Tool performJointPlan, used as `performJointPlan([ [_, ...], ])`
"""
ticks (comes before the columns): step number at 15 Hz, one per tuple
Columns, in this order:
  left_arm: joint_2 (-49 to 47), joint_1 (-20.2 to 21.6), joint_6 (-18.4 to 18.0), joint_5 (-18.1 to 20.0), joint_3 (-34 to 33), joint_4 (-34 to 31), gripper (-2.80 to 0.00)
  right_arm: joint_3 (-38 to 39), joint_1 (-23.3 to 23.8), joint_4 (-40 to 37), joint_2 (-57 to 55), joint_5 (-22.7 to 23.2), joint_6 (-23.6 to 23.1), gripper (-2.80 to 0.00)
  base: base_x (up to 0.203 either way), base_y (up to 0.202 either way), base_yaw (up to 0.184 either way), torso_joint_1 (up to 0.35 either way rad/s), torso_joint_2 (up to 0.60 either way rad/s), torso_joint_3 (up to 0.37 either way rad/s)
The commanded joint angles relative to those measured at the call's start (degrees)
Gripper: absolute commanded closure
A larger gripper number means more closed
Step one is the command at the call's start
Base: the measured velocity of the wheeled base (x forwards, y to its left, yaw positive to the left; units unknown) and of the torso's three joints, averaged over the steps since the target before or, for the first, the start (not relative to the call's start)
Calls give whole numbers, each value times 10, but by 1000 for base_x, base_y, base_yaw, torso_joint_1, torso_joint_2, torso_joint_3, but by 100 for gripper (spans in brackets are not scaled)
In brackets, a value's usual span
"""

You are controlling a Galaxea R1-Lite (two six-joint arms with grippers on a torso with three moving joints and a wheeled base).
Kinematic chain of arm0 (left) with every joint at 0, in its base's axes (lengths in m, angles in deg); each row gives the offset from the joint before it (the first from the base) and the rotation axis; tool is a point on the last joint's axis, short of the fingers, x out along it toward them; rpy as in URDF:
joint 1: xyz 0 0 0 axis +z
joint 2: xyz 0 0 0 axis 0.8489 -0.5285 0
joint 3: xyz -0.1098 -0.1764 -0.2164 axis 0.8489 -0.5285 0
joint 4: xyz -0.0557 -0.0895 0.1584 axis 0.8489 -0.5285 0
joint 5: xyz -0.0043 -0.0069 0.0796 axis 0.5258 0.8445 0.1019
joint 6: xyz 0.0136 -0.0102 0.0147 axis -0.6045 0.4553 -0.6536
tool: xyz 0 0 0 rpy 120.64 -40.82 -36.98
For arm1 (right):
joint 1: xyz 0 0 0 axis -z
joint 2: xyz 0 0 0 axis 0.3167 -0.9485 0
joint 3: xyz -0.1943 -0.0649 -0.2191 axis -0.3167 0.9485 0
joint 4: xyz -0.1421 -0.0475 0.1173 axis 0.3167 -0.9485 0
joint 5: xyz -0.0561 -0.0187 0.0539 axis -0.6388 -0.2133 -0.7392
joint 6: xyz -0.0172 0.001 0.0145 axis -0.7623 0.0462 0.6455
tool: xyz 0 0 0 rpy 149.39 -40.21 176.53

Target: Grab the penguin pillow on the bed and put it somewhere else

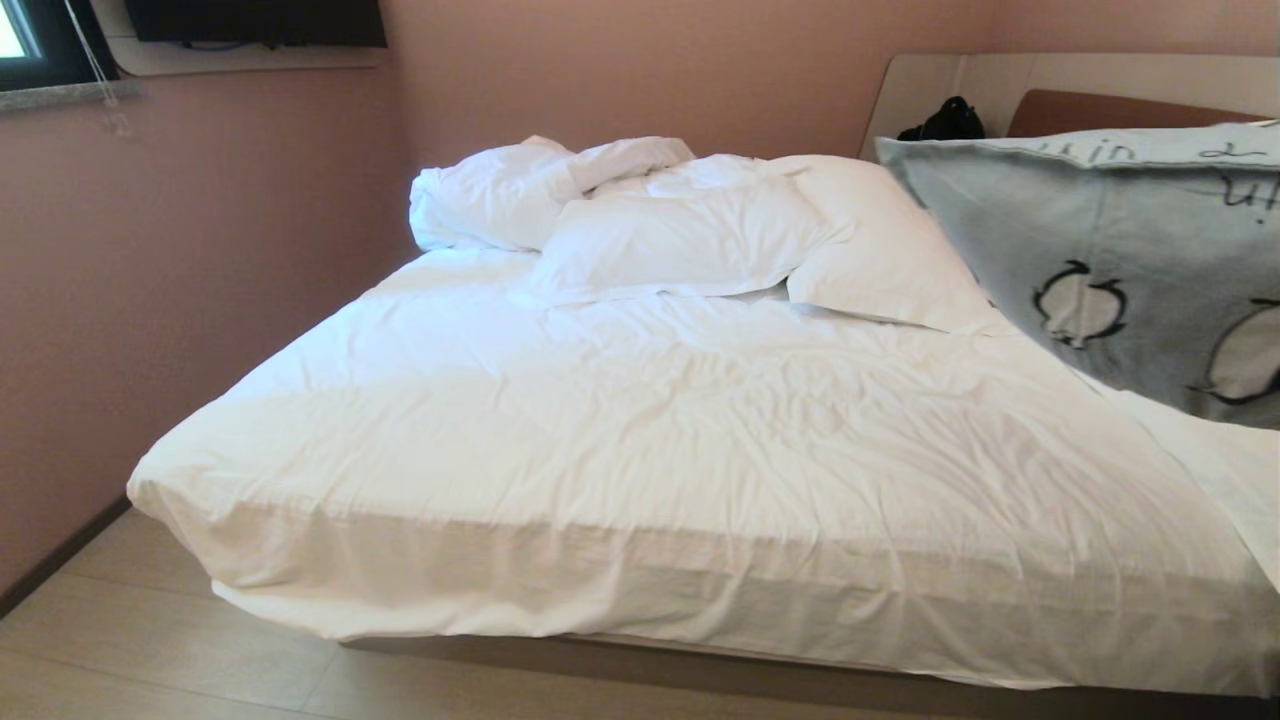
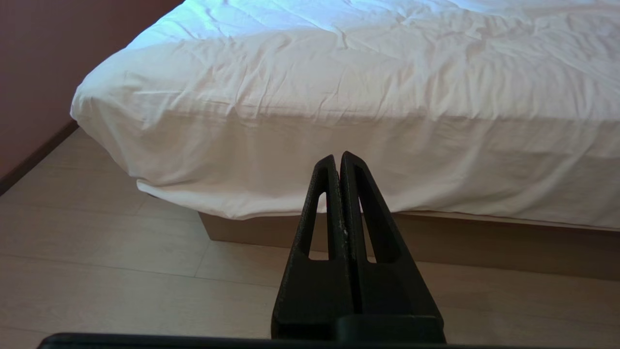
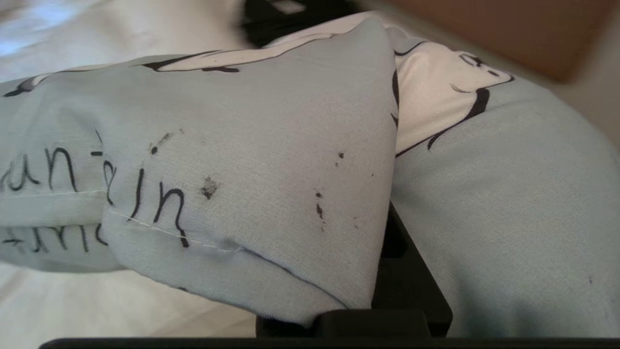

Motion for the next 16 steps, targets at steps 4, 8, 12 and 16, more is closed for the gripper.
performJointPlan([
  [4,0,0,0,0,-1,0,0,-7,82,-179,98,-196,-33,0,0,0,0,0,0,0],
  [8,0,0,0,-1,-1,0,0,-5,81,-184,146,-343,-43,0,0,0,0,0,0,0],
  [12,0,0,0,0,-1,0,0,7,80,-180,131,-345,-54,0,0,0,0,0,0,0],
  [16,0,0,0,0,-1,0,0,-22,82,-136,40,-353,-53,0,0,0,0,0,0,0],
])
